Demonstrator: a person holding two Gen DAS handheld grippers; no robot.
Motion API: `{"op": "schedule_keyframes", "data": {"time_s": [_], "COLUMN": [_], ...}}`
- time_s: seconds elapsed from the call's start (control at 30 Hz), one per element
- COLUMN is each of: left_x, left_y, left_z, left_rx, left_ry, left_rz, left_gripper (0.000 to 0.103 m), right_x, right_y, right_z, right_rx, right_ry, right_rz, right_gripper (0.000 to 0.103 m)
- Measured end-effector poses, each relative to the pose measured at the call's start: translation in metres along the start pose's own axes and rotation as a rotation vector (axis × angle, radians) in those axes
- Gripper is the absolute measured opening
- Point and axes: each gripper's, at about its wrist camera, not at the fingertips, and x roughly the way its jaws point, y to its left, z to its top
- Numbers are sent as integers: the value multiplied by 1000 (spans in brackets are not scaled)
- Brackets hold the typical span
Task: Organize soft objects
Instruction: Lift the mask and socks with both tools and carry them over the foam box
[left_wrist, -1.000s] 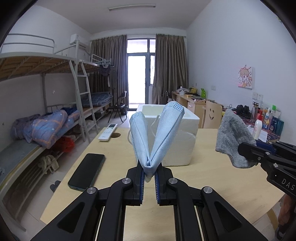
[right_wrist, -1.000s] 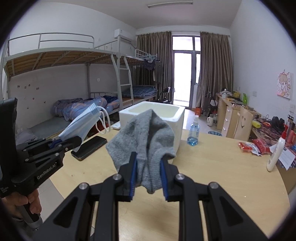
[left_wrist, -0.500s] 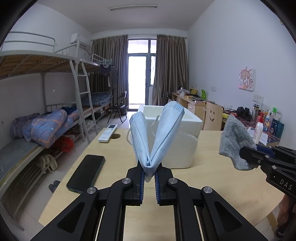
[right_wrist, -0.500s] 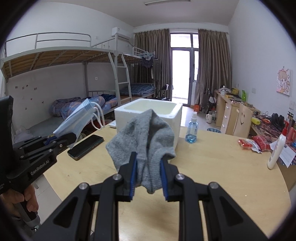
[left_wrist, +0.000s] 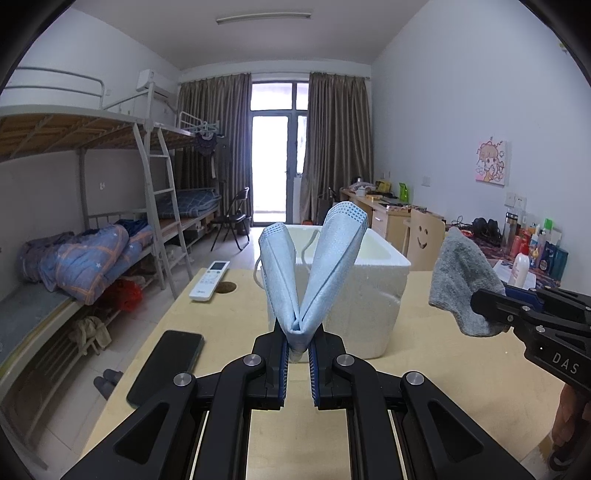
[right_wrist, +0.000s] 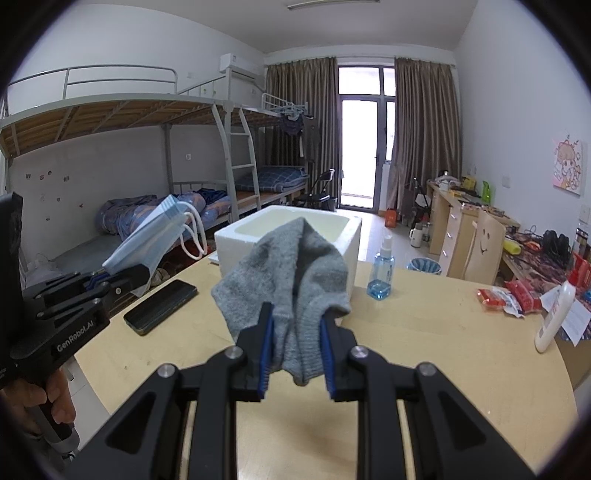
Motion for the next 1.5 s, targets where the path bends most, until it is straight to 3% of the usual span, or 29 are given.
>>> {"op": "schedule_keyframes", "data": {"time_s": [0.33, 0.77, 1.5], "left_x": [34, 79, 131], "left_y": [8, 15, -1], "left_z": [27, 57, 91], "left_rx": [26, 43, 115], "left_ry": [13, 24, 30], "left_rz": [-19, 13, -42], "left_gripper": [10, 10, 10], "right_x": [21, 56, 86], "right_y": [-11, -17, -29], "right_z": [22, 44, 68], "right_rx": [18, 19, -9], "right_ry": [13, 32, 55], "right_rz": [12, 33, 46], "right_gripper": [26, 26, 26]}}
